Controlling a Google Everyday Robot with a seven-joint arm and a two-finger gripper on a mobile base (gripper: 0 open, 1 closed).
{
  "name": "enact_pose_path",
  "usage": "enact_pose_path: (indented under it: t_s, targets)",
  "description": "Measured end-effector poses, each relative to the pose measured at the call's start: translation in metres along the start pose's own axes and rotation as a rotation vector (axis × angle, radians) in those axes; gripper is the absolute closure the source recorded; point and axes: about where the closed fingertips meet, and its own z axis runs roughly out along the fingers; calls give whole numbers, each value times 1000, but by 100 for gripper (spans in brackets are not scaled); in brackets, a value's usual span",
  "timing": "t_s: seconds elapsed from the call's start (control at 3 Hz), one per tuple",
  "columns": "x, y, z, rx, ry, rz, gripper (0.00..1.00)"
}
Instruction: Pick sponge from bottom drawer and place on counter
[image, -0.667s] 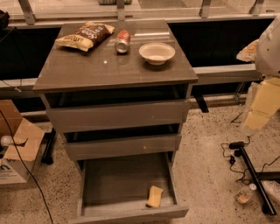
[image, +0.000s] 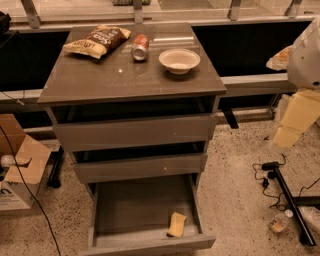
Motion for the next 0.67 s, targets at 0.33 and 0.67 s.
enact_pose_path:
  t_s: [0.33,0.67]
  targets:
    - [-26,0,25,-7,-104,-7,0]
    - [-50,0,69,-52,-290,-30,0]
